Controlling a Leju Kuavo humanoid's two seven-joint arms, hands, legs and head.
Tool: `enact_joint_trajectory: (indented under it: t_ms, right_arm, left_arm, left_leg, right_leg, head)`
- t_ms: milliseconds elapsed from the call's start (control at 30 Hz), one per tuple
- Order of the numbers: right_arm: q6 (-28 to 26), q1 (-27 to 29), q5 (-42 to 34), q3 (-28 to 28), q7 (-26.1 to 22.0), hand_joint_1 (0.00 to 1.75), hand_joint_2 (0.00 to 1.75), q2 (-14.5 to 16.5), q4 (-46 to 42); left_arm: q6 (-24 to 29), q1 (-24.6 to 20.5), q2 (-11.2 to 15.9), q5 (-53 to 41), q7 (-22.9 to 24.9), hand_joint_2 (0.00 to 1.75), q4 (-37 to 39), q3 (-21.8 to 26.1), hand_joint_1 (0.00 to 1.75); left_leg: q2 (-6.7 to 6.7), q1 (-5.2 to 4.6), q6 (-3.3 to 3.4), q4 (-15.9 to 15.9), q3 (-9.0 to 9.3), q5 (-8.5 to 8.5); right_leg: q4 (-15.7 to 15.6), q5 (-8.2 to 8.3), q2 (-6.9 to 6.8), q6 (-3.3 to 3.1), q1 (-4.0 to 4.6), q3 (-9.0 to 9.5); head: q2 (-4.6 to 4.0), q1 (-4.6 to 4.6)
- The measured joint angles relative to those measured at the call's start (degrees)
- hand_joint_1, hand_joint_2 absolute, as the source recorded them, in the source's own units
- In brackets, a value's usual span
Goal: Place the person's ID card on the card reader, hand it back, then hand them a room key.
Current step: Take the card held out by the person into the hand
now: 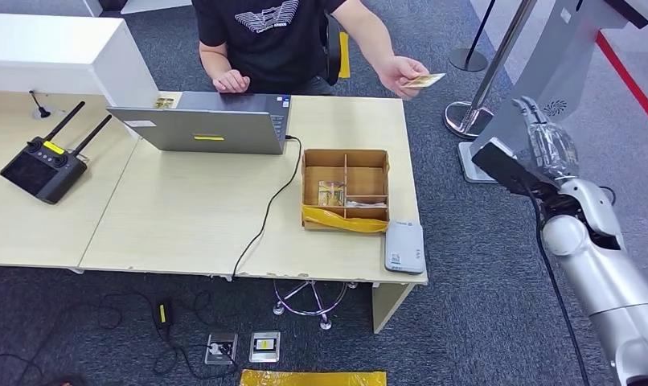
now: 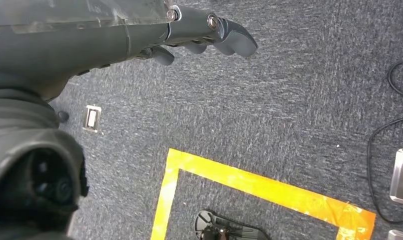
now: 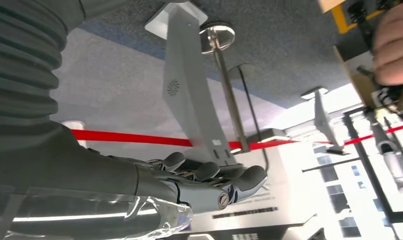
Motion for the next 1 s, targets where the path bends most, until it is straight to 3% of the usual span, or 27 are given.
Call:
enact_joint_trajectory:
  t_ms: [500,1000]
  right_arm:
    - [-7.18,-3.2,4.58,7.06,-0.27,0.0,1.75,8.55,6.21]
    - [-8.65,-3.56,6.83,7.94,0.92,0.0,1.75,12.03,8.17]
  left_arm:
    - [0.43,0.01,-0.36,0.11,0.52,0.0,-0.02,-0.09,0.0]
    - [0.74,0.06,-0.59,0.1,0.94,0.0,0.0,-0.09,0.0]
  left_leg:
    - [-0.11,0.08,-0.02,0.0,-0.04,0.04]
    - [-0.11,0.08,-0.02,0.0,-0.03,0.04]
  right_leg:
    - [0.01,-0.01,-0.08,-0.01,0.08,-0.02]
    - [0.01,-0.01,-0.07,-0.02,0.08,-0.03]
  head:
    - [0.0,0.01]
    - [0.0,0.01]
